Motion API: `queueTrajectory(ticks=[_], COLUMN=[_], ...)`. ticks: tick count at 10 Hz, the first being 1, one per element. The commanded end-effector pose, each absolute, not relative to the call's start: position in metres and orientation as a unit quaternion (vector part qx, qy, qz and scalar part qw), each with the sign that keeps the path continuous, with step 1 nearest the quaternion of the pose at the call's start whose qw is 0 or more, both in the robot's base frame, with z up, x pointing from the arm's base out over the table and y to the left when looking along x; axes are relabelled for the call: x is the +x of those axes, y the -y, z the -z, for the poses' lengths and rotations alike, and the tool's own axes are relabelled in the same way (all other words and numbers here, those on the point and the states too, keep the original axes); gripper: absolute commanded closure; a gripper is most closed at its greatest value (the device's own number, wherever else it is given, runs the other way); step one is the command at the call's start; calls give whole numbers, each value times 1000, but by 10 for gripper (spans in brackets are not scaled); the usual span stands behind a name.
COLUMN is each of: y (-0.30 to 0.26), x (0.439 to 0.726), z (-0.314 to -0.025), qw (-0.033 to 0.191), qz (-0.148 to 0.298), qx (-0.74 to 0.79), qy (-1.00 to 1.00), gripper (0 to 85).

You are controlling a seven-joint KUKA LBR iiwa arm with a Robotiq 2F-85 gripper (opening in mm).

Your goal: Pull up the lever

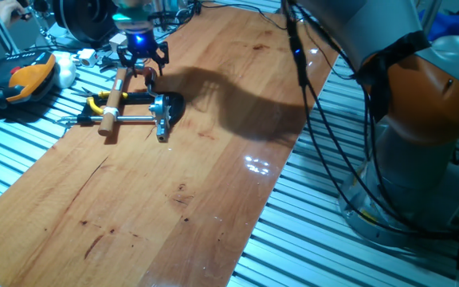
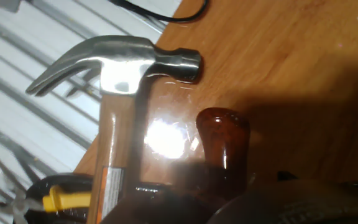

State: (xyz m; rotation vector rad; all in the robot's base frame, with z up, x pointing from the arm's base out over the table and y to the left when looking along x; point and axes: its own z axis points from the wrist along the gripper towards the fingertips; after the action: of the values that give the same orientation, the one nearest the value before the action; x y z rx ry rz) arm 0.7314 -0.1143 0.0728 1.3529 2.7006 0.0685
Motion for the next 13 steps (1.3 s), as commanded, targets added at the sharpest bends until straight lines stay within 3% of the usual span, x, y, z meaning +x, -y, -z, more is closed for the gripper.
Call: queueTrajectory(ticks=[1,13], y=[114,114], x=[731,734], z=[-72,-56], qw=[75,58], qz=[-32,-34], qx=[440,445], qy=[-894,-893], gripper=[340,340])
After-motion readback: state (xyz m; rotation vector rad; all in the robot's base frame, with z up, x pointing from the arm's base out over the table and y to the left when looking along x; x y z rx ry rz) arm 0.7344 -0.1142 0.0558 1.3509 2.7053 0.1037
